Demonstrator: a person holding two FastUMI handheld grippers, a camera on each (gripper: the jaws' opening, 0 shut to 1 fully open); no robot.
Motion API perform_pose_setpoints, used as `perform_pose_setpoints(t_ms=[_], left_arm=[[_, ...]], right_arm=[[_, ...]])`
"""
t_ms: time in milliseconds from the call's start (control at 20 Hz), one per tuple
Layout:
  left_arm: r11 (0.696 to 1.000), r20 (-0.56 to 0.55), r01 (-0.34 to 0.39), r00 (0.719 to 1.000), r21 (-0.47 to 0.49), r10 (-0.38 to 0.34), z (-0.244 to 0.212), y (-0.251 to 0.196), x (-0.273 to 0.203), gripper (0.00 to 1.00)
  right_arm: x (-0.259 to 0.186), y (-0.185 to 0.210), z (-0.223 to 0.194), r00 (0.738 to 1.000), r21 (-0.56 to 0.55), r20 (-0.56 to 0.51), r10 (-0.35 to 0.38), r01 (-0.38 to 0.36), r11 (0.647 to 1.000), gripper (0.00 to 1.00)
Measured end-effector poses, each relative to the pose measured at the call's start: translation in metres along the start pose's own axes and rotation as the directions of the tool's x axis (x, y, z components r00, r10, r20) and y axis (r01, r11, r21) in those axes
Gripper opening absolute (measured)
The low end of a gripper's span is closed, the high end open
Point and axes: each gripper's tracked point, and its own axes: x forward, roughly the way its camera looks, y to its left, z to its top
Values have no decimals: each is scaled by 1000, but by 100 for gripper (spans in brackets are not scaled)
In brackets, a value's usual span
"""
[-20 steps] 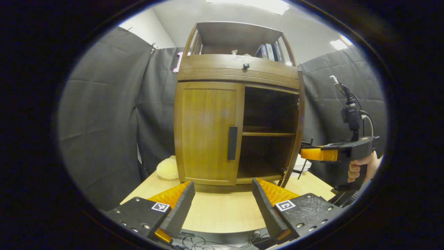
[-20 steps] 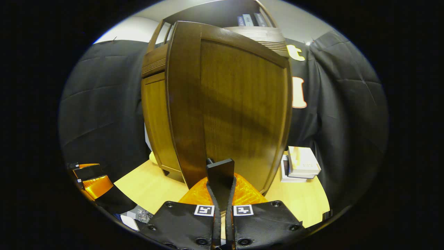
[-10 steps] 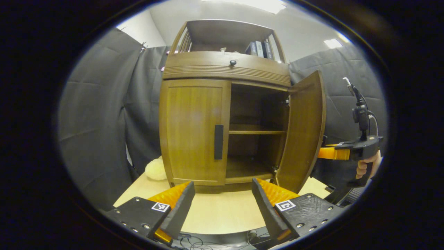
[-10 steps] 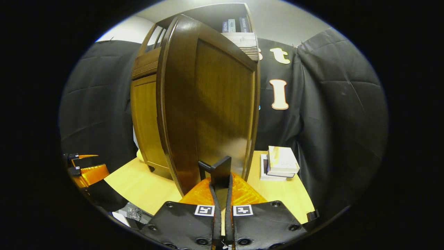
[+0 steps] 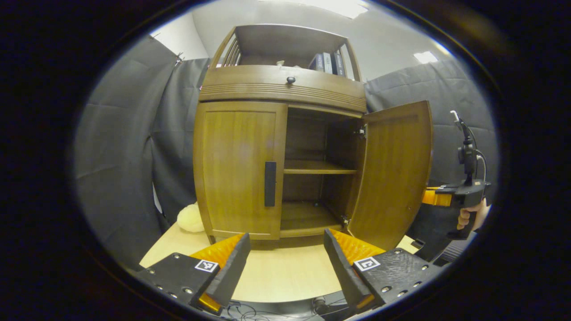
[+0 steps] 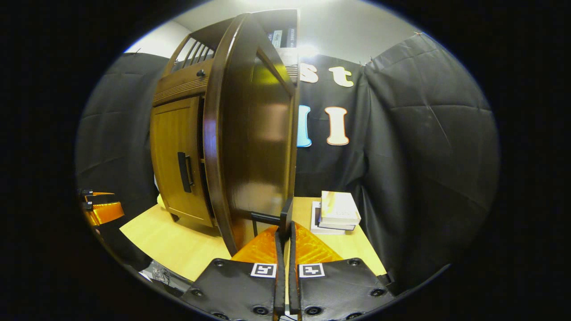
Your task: Open the right door of the double-door shoe cabinet with the right hand, and open the left door with the left hand.
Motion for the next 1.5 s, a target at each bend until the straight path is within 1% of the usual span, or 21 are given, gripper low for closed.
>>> perform_pose_setpoints(t_ms=[50,100,200,250,300,350,400,450,500,550,700,750,1000,1100,1150,1200,1250,1300,1400,1500], left_arm=[[1000,-4,3,1000,-4,-3,1,0,-1,96],[1000,-11,8,1000,-6,-9,3,0,-3,96],[1000,-18,15,1000,-15,-16,6,1,-6,96],[1000,-18,17,1000,-17,-17,7,2,-6,96],[1000,-18,18,1000,-18,-18,9,2,-5,96],[1000,-19,19,1000,-19,-20,5,0,-4,96],[1000,-19,23,1000,-21,-23,6,0,-3,96],[999,-22,26,999,-24,-27,6,-1,-3,96],[999,-24,29,999,-25,-30,7,-1,-3,96],[999,-26,33,999,-24,-33,7,-1,-3,96],[999,-34,47,998,-18,-48,6,-2,0,96],[998,-37,54,998,-18,-55,5,-3,1,96],[996,-36,88,995,-22,-89,7,-5,2,96],[995,-28,93,995,-21,-94,9,-5,4,96],[996,-22,89,996,-20,-89,10,-3,3,96],[997,-18,79,997,-20,-80,12,-1,3,96],[997,-14,69,998,-25,-69,13,2,3,96],[998,-11,60,998,-33,-61,16,7,4,96],[998,-11,44,999,-49,-44,19,26,6,96],[999,-6,15,1000,-46,-16,20,45,7,96]], right_arm=[[0,-4,3,1000,2,9,-19,19,1000,5],[3,-4,1,1000,13,7,-20,20,1000,4],[3,-3,2,1000,8,22,-21,21,1000,0],[4,-5,5,999,3,30,-21,21,1000,8],[5,-6,6,999,4,30,-22,22,1000,0],[5,-6,6,999,11,31,-23,23,1000,4],[4,-4,4,999,19,32,-25,25,1000,0],[3,-4,4,999,26,33,-29,28,999,0],[3,-4,4,999,30,33,-33,32,999,3],[3,-4,4,999,33,33,-37,36,999,0],[2,-9,5,997,35,38,-60,59,998,0],[2,-10,5,997,37,38,-68,66,997,4],[-7,-14,4,996,22,24,-91,90,996,4],[-16,-11,0,993,48,1,-118,117,992,4],[-18,-6,-2,992,56,-7,-123,123,991,0],[-19,-4,-1,992,55,-9,-125,125,991,4],[-18,1,3,994,56,-4,-110,110,992,4],[-17,6,5,997,52,11,-80,79,995,4],[-11,17,10,999,39,35,-18,16,999,3],[-10,33,13,999,53,43,30,-32,998,3]])
